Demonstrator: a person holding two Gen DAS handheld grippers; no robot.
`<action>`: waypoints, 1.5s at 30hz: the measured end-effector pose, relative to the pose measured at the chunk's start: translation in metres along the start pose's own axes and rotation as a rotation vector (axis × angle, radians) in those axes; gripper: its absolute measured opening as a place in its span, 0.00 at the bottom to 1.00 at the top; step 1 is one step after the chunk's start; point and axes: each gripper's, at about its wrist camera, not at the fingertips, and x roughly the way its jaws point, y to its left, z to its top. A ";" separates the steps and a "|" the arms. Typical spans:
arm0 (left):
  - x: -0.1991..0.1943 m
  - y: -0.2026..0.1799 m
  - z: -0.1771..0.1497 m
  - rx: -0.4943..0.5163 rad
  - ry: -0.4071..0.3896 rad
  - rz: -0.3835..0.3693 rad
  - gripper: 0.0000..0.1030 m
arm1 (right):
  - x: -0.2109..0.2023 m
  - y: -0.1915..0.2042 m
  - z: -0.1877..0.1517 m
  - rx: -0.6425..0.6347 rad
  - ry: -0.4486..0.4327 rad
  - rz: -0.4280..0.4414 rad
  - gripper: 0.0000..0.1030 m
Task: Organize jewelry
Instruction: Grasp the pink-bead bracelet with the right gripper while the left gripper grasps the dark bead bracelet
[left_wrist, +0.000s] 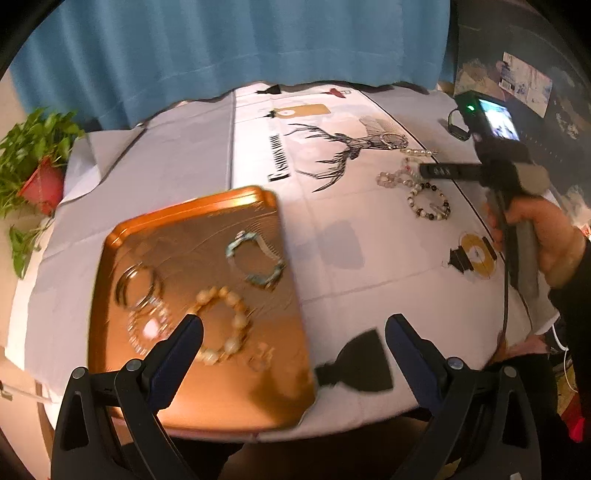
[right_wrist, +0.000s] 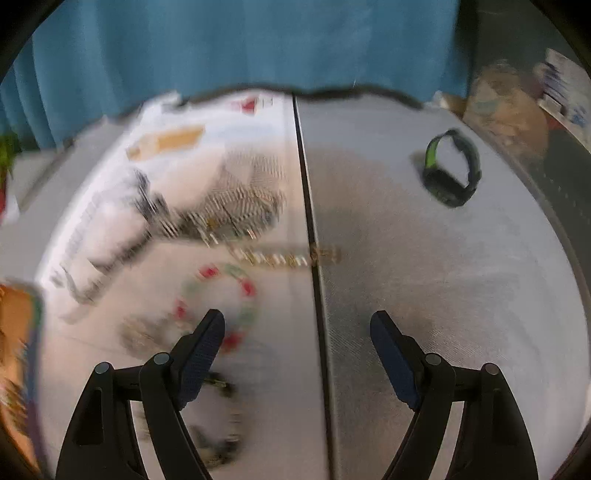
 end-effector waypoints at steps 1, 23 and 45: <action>0.004 -0.004 0.005 0.007 -0.005 -0.004 0.95 | -0.003 -0.009 -0.005 0.000 -0.006 -0.045 0.83; 0.135 -0.103 0.112 0.117 0.098 -0.143 0.86 | -0.027 -0.077 -0.052 0.093 -0.032 -0.019 0.85; -0.064 -0.054 0.040 0.111 -0.070 -0.317 0.06 | -0.205 -0.019 -0.103 -0.012 -0.183 0.095 0.06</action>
